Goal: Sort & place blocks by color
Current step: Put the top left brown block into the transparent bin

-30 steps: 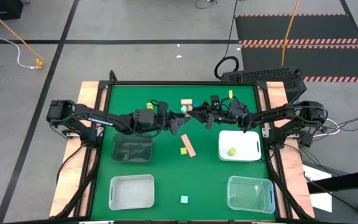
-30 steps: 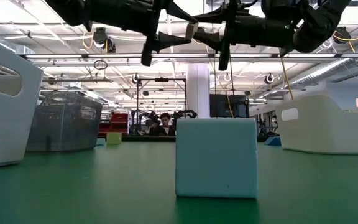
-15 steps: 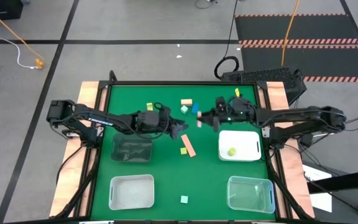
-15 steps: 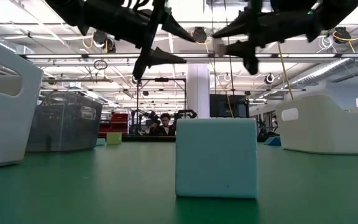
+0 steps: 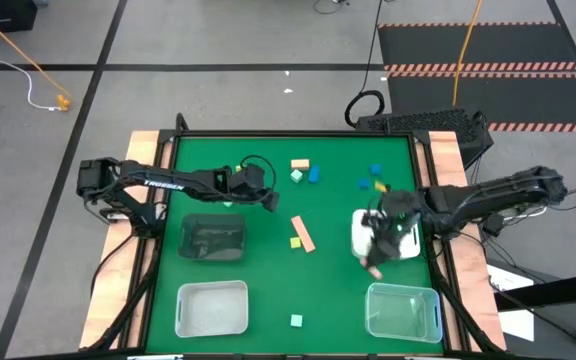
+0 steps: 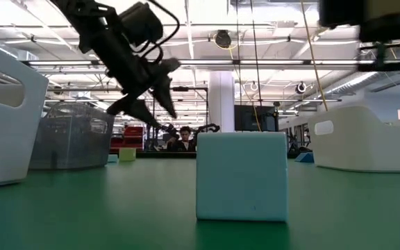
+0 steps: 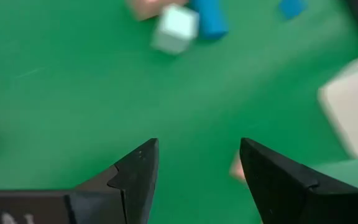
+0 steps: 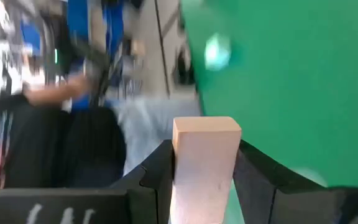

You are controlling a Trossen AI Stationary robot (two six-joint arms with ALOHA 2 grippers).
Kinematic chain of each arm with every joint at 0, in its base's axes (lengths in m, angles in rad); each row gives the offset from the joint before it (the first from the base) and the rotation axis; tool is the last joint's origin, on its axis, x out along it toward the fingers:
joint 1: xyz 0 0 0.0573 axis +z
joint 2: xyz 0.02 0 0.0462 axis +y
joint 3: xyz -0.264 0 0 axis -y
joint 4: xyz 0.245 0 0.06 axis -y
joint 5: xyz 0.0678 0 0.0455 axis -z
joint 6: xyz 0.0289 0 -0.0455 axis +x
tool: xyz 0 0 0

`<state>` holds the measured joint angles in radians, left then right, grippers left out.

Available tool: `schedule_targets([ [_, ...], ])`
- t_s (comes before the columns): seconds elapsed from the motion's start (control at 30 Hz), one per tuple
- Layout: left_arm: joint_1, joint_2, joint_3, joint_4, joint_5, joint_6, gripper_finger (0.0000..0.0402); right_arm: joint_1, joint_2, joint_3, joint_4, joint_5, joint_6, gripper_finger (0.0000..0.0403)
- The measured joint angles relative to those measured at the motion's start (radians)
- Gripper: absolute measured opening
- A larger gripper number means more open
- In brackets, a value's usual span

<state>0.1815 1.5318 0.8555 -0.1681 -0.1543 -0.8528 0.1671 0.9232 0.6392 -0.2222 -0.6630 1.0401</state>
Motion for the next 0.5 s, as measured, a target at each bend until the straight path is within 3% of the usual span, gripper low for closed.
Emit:
schedule_targets([
  [0.23, 0.076, 0.0, 0.0, -0.136, 0.0, 0.019, 0.0225, 0.239, 0.029, 0.0, 0.009, 0.014, 0.203, 0.0114],
  [0.5, 0.174, -0.001, 0.0, -0.185, -0.001, -0.018, 0.0225, 0.383, 0.077, 0.0, -0.101, 0.034, 0.213, 0.0114],
])
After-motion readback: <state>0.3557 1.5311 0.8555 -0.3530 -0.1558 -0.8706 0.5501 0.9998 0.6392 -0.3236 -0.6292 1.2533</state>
